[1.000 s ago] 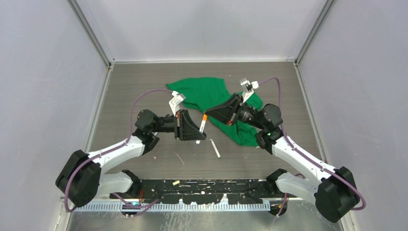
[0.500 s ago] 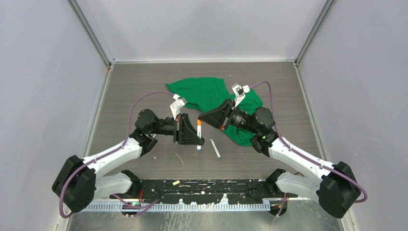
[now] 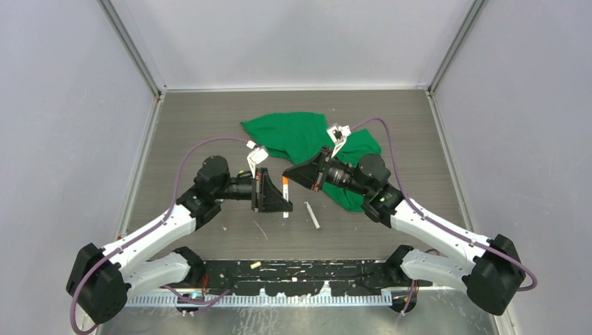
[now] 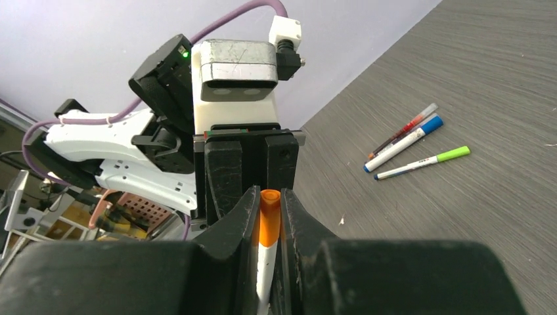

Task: Insert the pens into the pen caps
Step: Insert the pen cap onto the pen.

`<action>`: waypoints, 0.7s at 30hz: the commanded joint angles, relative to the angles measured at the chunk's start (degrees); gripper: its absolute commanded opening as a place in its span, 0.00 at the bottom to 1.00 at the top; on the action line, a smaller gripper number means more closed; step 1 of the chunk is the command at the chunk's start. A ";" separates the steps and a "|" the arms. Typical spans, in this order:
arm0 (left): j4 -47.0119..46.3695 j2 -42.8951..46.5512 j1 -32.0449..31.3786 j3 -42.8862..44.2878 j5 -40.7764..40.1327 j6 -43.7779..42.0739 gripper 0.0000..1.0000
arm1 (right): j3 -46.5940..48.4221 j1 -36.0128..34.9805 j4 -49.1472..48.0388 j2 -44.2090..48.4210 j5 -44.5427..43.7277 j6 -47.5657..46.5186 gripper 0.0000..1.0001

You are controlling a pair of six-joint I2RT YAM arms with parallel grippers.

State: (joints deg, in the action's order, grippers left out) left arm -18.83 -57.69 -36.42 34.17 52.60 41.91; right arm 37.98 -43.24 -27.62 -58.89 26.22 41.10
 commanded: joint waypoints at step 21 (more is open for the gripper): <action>-8.11 3.52 2.24 7.19 -13.34 -3.68 0.00 | -6.28 -8.94 20.69 1.44 11.28 -0.07 0.01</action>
State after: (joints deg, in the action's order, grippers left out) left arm -10.31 -55.61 -35.51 35.59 46.35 37.76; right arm 34.26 -47.20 -21.04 -57.65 26.76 41.15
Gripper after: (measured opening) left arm 0.166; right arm 0.165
